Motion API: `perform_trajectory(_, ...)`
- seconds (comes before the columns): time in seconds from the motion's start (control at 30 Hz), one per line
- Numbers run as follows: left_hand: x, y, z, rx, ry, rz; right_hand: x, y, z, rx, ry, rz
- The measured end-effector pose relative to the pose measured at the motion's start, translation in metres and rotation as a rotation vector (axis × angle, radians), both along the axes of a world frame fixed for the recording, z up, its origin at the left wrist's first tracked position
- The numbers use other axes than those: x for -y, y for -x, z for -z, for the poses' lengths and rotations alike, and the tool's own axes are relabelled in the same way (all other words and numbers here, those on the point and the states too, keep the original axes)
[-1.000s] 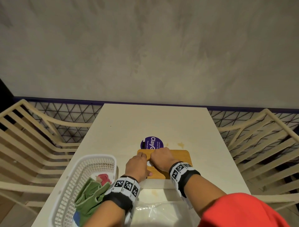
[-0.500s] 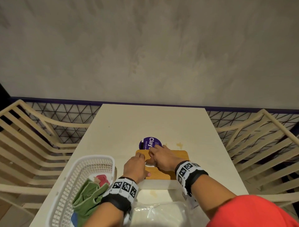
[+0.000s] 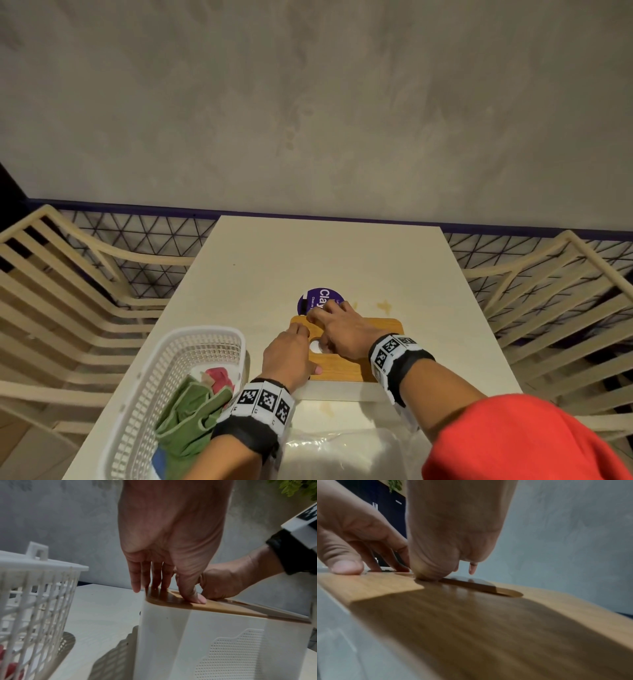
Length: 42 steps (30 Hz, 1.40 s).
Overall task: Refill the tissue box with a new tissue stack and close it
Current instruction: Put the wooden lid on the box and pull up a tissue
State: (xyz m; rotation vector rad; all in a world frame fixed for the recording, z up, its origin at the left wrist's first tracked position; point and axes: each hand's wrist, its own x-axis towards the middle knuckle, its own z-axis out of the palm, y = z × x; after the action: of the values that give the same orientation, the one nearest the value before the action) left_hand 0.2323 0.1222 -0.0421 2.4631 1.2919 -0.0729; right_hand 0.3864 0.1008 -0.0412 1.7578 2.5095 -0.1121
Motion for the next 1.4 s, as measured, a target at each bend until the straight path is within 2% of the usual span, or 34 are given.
perform_trajectory(0.3, 0.002, 0.0, -0.001, 0.007, -0.01, 0.002, 0.005, -0.004, 0.006, 0.025, -0.057, -0.102)
perform_trajectory(0.47, 0.001, 0.0, -0.001, 0.016, 0.007, -0.005, 0.007, -0.006, -0.005, -0.016, -0.052, -0.116)
perform_trajectory(0.6, 0.001, 0.0, -0.001, 0.008, 0.002, -0.003, 0.009, -0.016, -0.012, -0.081, -0.038, -0.03)
perform_trajectory(0.73, 0.0, -0.003, 0.0, -0.025, 0.014, 0.011, 0.01, -0.021, -0.008, -0.216, 0.086, 0.065)
perform_trajectory(0.87, -0.005, -0.011, -0.008, -0.08, -0.008, 0.036, 0.007, -0.024, -0.006, -0.293, 0.124, 0.12)
perform_trajectory(0.97, -0.009, -0.02, -0.011, -0.019, -0.122, 0.052, 0.002, -0.025, -0.006, -0.315, 0.176, 0.162)
perform_trajectory(1.17, -0.008, -0.029, -0.003, 0.116, -0.107, 0.075, 0.001, -0.025, -0.003, -0.355, 0.219, 0.225)
perform_trajectory(1.4, -0.006, -0.028, 0.0, 0.188, -0.129, 0.077, 0.004, -0.025, -0.01, -0.441, 0.267, 0.291)
